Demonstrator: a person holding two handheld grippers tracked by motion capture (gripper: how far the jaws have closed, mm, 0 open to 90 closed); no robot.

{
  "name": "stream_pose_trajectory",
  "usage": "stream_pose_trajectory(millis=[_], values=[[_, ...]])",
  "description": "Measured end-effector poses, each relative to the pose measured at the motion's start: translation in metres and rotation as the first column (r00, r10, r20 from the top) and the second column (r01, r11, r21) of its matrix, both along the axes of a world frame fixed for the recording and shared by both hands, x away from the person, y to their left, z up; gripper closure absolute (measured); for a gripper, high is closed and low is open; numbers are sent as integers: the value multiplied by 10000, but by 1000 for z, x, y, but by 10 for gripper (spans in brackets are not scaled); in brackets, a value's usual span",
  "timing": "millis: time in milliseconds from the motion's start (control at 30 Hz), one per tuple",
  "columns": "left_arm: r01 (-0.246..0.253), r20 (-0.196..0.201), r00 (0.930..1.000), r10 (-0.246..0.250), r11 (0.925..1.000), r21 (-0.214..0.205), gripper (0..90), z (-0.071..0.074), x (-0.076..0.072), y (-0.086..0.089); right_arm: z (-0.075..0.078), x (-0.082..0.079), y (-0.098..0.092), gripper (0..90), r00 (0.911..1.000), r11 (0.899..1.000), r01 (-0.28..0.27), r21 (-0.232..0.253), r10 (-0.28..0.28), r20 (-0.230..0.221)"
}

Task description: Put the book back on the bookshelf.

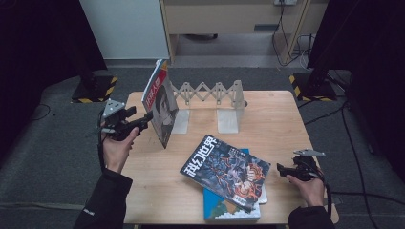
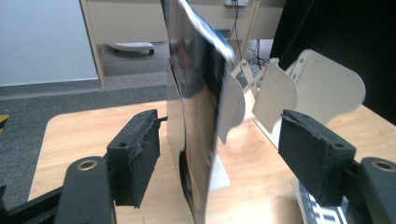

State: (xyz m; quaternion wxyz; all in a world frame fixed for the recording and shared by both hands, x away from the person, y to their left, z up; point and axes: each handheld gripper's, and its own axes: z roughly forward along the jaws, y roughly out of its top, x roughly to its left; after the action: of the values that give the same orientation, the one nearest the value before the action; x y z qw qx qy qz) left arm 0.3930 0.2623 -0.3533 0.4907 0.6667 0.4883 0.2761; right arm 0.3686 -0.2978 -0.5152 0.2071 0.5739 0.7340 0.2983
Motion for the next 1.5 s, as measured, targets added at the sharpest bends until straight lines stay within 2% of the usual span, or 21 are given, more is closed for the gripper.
stream_pose_trajectory(millis=[33, 133, 200, 267, 300, 467, 533, 600, 667, 733, 800, 867, 900, 967, 1067, 1133, 1167, 1267, 1367, 1500], values=[[81, -12, 10000, -81, 10000, 28, 270, -3, -4, 0, 1, 0, 1, 144, 10000, 10000, -32, -6, 32, 45], [501, -143, 9986, -507, 9980, -377, 247, -15, -12, -1, 3, -1, 3, 149, 9998, 9999, -148, -61, 149, 147], [632, -260, 9976, -636, 9979, -144, 228, -22, -16, -4, 5, -2, 3, 179, 9991, 9996, -296, 44, 294, 295], [726, -395, 9967, -703, 9956, 600, 211, -32, -20, -9, 7, -3, 5, 180, 9988, 9995, -295, 71, 292, 399], [759, -507, 9961, -721, 9941, 776, 200, -36, -21, -11, 8, -3, 5, 181, 9985, 9995, -301, -10, 301, 463], [993, -1146, 9892, -909, 9927, 692, 198, -58, -25, -17, 12, -5, 7, 198, 9969, 9993, -379, -6, 379, 691], [1079, -1539, 9833, -967, 9920, 659, 198, -65, -26, -18, 14, -6, 8, 199, 9960, 9993, -360, -49, 363, 817], [1157, -1563, 9823, -1035, 9908, 708, 194, -71, -27, -21, 17, -7, 9, 219, 9933, 9983, -562, -163, 575, 1000], [1390, -1520, 9798, -1298, 9890, 512, 197, -78, -28, -25, 20, -7, 11, 227, 9906, 9978, -625, -222, 647, 1206], [1836, -1371, 9730, -1857, 9826, -279, 236, -84, -29, -27, 22, -8, 13, 239, 9883, 9974, -699, -183, 717, 1349], [1995, -1366, 9687, -2074, 9774, -696, 250, -88, -31, -31, 25, -8, 15, 256, 9851, 9968, -785, -148, 799, 1521], [2029, -1478, 9660, -2121, 9763, -749, 253, -89, -32, -33, 27, -9, 16, 275, 9849, 9968, -793, -62, 793, 1540], [2164, -1558, 9620, -2240, 9742, -644, 253, -93, -33, -36, 28, -9, 16, 287, 9849, 9965, -833, 26, 819, 1523], [2191, -1532, 9628, -2226, 9749, -392, 253, -98, -34, -40, 30, -9, 18, 289, 9827, 9957, -925, 73, 901, 1616], [2370, -1832, 9535, -2394, 9709, -352, 248, -104, -35, -45, 31, -10, 19, 289, 9832, 9956, -921, 167, 882, 1599], [2317, -2095, 9511, -2269, 9728, -18, 221, -110, -36, -49, 31, -10, 21, 293, 9854, 9954, -896, 338, 837, 1484], [2378, -2185, 9484, -2300, 9713, 100, 216, -113, -36, -51, 31, -10, 21, 295, 9855, 9952, -915, 338, 856, 1466], [2739, -2729, 9244, -2666, 9617, -116, 204, -122, -36, -55, 31, -10, 25, 295, 9853, 9943, -994, 384, 930, 1433], [2894, -2995, 9118, -2809, 9571, -167, 197, -127, -36, -59, 32, -11, 29, 297, 9823, 9920, -1202, 387, 1132, 1495], [3076, -3188, 8966, -3073, 9502, -507, 167, -132, -36, -61, 32, -11, 36, 318, 9795, 9876, -1440, 622, 1333, 1510]])
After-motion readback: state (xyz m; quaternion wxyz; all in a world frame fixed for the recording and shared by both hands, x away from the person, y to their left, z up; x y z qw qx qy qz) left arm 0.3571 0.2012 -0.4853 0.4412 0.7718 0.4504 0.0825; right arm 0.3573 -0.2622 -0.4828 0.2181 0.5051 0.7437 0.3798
